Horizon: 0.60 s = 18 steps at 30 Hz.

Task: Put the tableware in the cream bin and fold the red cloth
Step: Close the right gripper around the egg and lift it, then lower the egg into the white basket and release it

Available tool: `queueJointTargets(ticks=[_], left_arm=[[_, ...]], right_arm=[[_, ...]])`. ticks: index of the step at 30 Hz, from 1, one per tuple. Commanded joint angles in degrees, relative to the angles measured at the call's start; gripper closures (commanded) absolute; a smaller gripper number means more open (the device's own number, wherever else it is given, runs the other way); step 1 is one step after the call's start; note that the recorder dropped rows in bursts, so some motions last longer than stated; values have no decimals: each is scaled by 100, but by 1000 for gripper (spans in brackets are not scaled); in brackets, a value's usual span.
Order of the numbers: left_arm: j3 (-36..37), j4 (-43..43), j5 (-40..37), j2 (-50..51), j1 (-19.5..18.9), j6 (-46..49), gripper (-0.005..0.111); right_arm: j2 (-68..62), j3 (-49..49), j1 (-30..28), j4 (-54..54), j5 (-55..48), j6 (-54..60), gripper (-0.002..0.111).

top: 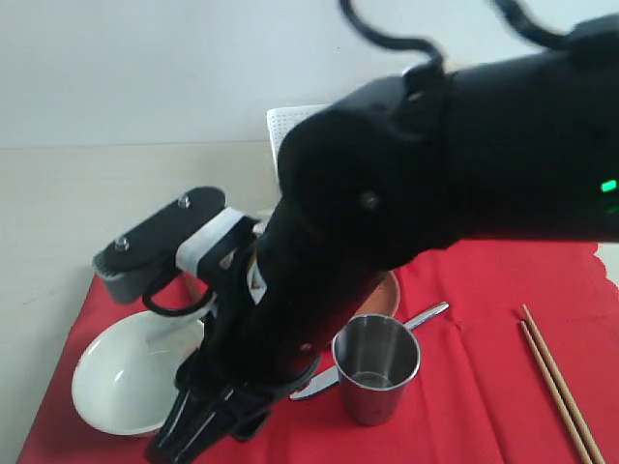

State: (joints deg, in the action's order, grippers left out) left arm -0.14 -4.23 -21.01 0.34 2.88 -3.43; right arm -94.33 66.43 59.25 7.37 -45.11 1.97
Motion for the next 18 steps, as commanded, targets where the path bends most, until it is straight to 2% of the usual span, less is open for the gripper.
queueJointTargets(ticks=[1, 4, 8, 12, 18], left_arm=[[14, -8, 45, -34, -12, -4, 107], [14, -8, 45, -34, -12, -4, 107], [14, -8, 45, -34, -12, -4, 107], [14, -8, 45, -34, -12, -4, 107], [14, -8, 45, -34, -12, -4, 107]], right_arm=[[770, -25, 2, -561, -19, -128, 108], [1250, -25, 2, -1343, 184, -524, 108], [1822, 63, -144, -2787, 597, -1725, 108], [1693, 549, -771, -2874, 584, -1795, 108], [664, 1221, -1823, -2674, 584, -1615, 108]])
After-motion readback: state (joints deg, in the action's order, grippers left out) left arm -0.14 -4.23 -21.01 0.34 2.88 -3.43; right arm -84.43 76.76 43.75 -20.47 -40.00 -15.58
